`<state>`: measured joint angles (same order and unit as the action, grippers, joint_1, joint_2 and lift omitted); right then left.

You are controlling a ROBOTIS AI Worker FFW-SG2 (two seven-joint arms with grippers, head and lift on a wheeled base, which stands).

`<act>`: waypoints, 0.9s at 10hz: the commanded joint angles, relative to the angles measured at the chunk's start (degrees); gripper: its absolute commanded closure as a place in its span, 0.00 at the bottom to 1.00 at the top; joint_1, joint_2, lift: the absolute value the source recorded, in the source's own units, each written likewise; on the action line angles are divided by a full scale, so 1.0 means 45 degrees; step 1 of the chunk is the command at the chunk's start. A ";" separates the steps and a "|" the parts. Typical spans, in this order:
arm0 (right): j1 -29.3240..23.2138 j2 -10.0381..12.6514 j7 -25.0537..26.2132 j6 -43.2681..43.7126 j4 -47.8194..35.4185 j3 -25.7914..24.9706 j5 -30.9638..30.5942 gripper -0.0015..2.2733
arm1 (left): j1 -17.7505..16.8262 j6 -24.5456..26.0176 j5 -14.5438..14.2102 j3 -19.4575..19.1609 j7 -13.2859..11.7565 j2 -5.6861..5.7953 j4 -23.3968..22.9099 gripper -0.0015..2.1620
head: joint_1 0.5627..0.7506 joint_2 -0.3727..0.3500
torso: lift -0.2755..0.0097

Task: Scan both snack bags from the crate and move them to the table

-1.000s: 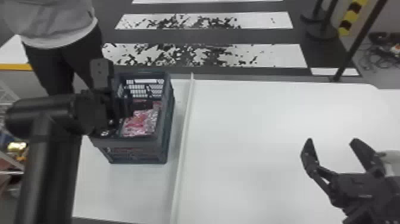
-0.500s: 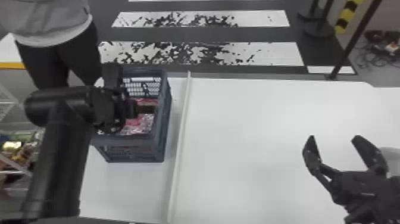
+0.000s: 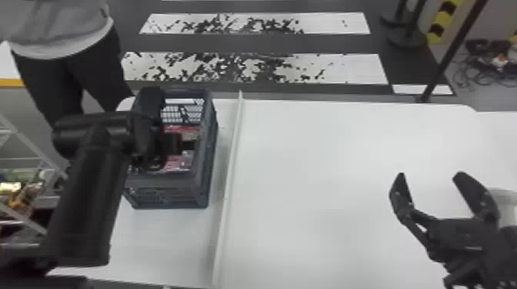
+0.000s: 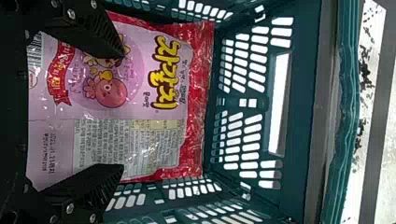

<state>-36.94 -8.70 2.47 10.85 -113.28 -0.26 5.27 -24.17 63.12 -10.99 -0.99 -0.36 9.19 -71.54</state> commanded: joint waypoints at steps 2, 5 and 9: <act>-0.0054 -0.0078 0.0114 0.0176 0.0018 -0.0001 0.0000 0.03 | -0.0390 -0.0206 0.0020 -0.0015 -0.0311 -0.0108 0.1152 0.35 | 0.70 0.57 | 0.66; -0.0054 -0.0078 0.0114 0.0215 0.0018 0.0038 0.0098 0.03 | -0.0097 0.0302 -0.0097 -0.0250 -0.0624 -0.0147 0.0996 0.92 | 0.70 0.55 | 0.66; -0.0347 -0.0019 0.0114 0.0449 -0.0178 0.0038 0.0195 0.03 | 0.1583 0.1396 -0.0234 -0.1051 -0.0819 -0.0049 -0.2070 0.99 | 0.70 0.56 | 0.66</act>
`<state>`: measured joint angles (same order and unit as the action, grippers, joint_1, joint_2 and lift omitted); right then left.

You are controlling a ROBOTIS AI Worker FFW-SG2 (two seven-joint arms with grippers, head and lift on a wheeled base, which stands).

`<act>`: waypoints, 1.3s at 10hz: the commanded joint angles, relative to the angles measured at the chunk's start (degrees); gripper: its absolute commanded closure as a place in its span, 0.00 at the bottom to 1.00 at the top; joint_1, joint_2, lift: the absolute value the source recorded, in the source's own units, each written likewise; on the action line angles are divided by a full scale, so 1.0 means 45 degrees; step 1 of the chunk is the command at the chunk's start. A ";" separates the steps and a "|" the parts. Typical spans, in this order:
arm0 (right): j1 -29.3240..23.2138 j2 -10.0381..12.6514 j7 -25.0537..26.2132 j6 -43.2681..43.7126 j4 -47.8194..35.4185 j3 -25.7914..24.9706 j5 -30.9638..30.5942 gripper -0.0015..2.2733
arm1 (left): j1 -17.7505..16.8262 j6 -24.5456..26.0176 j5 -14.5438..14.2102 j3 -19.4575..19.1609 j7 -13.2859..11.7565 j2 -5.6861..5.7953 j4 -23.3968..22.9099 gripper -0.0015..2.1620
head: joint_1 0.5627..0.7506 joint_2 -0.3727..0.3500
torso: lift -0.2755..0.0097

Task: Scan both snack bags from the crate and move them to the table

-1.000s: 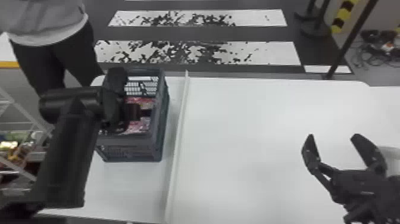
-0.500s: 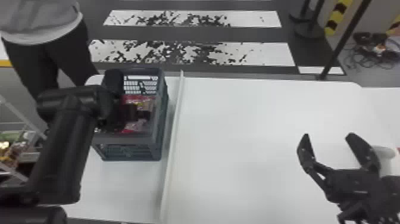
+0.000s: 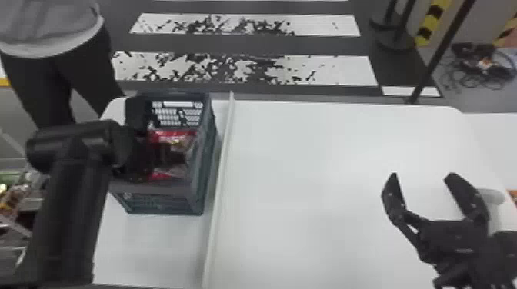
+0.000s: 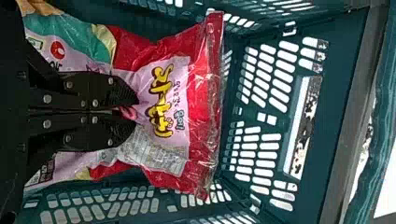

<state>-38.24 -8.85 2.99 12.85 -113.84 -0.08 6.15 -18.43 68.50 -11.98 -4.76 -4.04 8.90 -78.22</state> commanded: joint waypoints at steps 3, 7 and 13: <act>-0.0214 0.0092 0.0000 0.0004 -0.0268 -0.0001 0.0020 0.03 | 0.1439 0.0942 -0.0189 -0.0759 0.0116 0.0034 -0.3086 0.99 | 0.70 0.59 | 0.66; -0.0273 0.0170 0.0000 0.0004 -0.0307 -0.0040 0.0020 0.03 | 0.1732 0.1450 -0.0346 -0.0974 0.0058 0.0053 -0.4414 0.99 | 0.70 0.60 | 0.66; -0.0292 0.0092 0.0000 0.0004 -0.0307 -0.0196 0.0313 0.02 | 0.2669 0.2778 -0.0443 -0.1013 0.0155 -0.0044 -0.7715 0.99 | 0.70 0.58 | 0.66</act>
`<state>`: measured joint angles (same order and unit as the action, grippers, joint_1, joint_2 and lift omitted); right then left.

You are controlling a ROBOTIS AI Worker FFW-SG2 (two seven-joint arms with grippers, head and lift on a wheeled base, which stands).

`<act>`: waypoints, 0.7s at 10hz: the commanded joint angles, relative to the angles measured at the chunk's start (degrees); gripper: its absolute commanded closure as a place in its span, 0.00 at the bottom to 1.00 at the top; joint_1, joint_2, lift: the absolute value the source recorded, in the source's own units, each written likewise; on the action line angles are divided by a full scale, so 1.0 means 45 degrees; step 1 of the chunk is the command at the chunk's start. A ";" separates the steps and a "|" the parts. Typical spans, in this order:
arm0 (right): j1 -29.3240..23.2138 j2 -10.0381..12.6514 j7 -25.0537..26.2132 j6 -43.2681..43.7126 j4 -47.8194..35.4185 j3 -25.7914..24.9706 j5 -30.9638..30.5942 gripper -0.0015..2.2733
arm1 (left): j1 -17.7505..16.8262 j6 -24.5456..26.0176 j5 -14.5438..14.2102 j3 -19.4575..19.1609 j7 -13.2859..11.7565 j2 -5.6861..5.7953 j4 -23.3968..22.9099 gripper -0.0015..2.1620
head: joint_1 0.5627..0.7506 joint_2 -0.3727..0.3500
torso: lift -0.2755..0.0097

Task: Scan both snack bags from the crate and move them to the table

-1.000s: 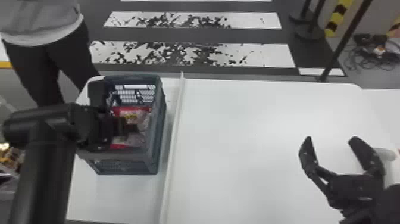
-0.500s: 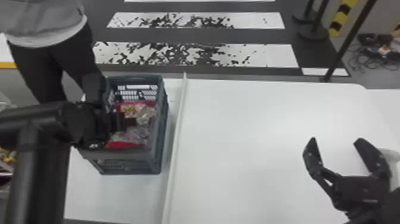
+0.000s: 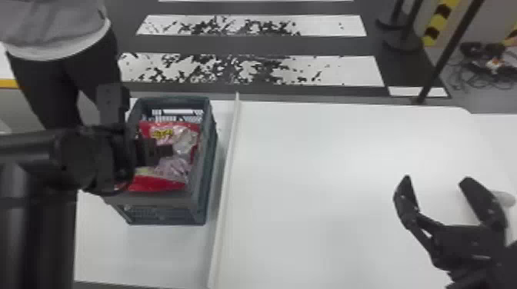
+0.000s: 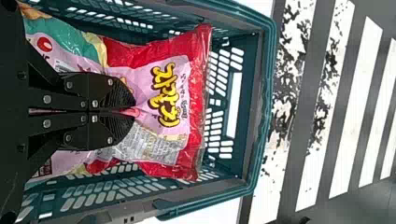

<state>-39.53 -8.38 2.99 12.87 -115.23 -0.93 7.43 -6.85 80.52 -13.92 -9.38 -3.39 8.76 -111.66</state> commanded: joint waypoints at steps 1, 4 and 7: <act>-0.0043 -0.0012 0.0000 0.0000 0.0001 -0.0047 0.0029 0.02 | 0.0174 0.0107 0.0007 -0.0005 0.0031 -0.0014 -0.0538 0.99 | 0.70 0.58 | 0.66; -0.0083 0.0007 -0.0019 0.0000 0.0001 -0.0067 0.0087 0.02 | 0.0506 0.0107 0.0085 -0.0025 0.0226 0.0025 -0.1105 0.99 | 0.70 0.56 | 0.66; -0.0083 0.0066 -0.0019 0.0000 0.0001 -0.0087 0.0087 0.02 | 0.0799 0.0068 0.0026 -0.0161 0.0304 0.0045 -0.1964 0.99 | 0.70 0.57 | 0.66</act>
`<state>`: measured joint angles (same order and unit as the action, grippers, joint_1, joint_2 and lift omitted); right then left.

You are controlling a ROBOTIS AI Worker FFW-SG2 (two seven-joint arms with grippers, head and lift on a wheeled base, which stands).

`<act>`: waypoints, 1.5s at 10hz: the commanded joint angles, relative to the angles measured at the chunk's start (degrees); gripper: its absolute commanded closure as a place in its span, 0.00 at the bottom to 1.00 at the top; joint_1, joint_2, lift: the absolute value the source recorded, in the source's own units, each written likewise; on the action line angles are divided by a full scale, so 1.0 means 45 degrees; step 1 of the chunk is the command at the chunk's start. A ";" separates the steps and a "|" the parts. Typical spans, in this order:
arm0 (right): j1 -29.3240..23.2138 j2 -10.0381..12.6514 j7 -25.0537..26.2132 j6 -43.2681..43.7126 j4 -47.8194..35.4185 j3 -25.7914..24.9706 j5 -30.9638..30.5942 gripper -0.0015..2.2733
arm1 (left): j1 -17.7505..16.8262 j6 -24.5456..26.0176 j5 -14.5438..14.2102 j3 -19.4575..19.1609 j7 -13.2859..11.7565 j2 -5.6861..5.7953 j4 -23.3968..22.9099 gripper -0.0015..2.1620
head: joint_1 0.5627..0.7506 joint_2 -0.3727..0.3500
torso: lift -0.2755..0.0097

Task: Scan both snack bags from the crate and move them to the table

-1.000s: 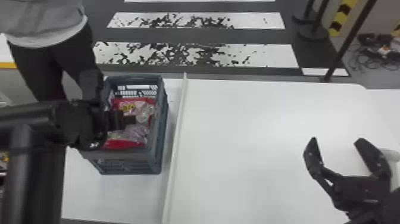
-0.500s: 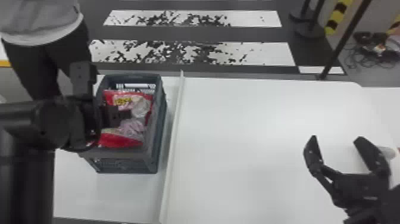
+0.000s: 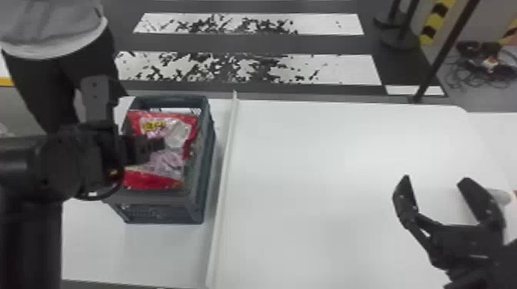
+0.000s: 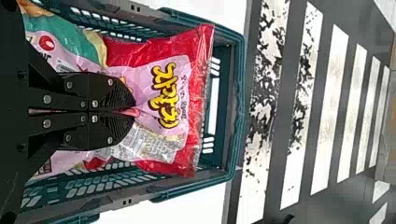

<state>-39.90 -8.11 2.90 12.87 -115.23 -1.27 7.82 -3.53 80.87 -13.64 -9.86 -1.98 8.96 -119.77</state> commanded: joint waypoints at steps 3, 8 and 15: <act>-0.0039 0.0006 0.0001 0.0000 0.0000 -0.0089 0.0039 0.02 | 0.0257 -0.0010 0.0122 -0.0094 0.0302 0.0000 -0.0455 0.99 | 0.70 0.58 | 0.66; -0.0137 -0.0013 0.0001 0.0234 0.0000 -0.0207 0.0157 0.02 | 0.0335 -0.0869 0.0043 0.0082 0.0654 -0.0098 -0.0573 0.99 | 0.70 0.58 | 0.66; -0.0176 -0.0013 -0.0038 0.0625 0.0098 -0.0363 0.0450 0.02 | 0.0960 -0.2705 0.0219 0.0492 0.0595 -0.0176 -0.0709 0.99 | 0.70 0.54 | 0.66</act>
<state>-40.75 -8.13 2.72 15.64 -114.80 -2.87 9.80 0.68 68.18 -12.91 -7.83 0.71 8.17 -122.18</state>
